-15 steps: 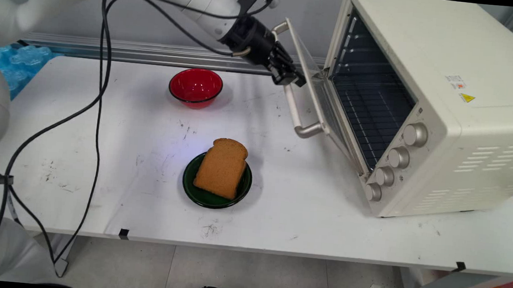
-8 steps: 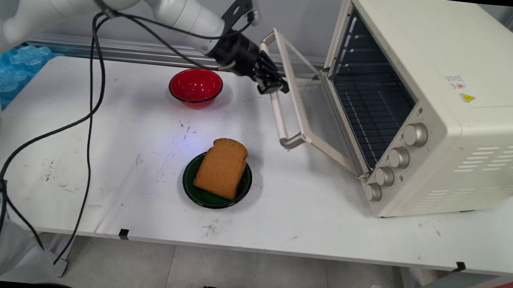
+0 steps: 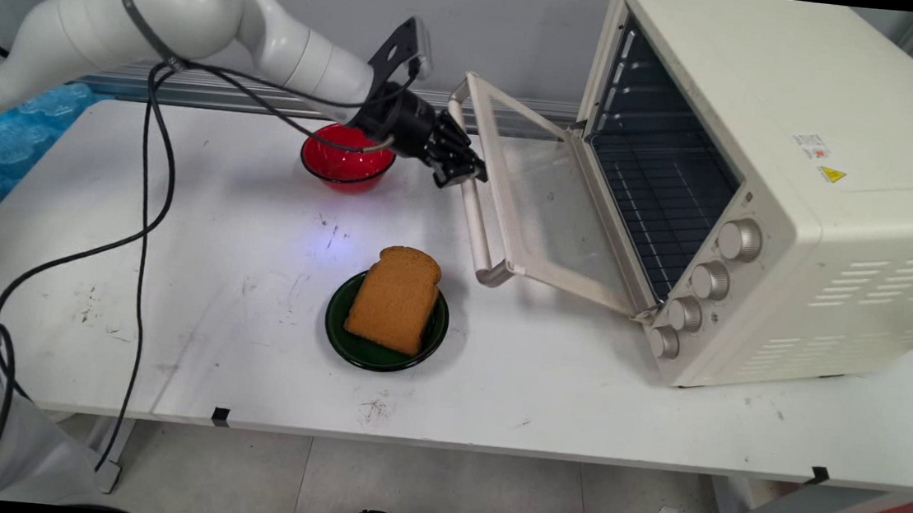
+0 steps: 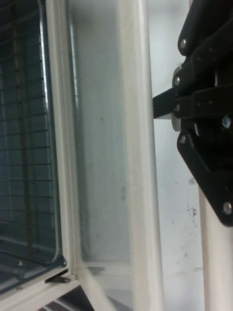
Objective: Open the oven
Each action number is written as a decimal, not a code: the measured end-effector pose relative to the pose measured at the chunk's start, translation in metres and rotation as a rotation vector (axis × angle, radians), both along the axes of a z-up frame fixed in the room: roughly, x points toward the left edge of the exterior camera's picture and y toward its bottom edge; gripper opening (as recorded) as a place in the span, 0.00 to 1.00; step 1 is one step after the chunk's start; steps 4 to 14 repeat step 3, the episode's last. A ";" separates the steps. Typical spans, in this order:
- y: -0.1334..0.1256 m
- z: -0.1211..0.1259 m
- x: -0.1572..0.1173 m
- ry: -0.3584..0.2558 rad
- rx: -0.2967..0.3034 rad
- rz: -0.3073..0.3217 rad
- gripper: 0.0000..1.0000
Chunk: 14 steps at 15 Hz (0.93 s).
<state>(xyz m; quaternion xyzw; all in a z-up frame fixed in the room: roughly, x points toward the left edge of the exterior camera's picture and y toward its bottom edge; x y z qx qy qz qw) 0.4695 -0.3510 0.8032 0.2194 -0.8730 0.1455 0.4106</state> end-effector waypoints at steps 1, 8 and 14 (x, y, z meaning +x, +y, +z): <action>0.001 -0.005 0.003 -0.001 -0.005 -0.002 0.00; 0.001 -0.014 0.007 0.001 -0.014 -0.005 0.00; 0.001 -0.014 0.007 0.001 -0.014 -0.005 0.00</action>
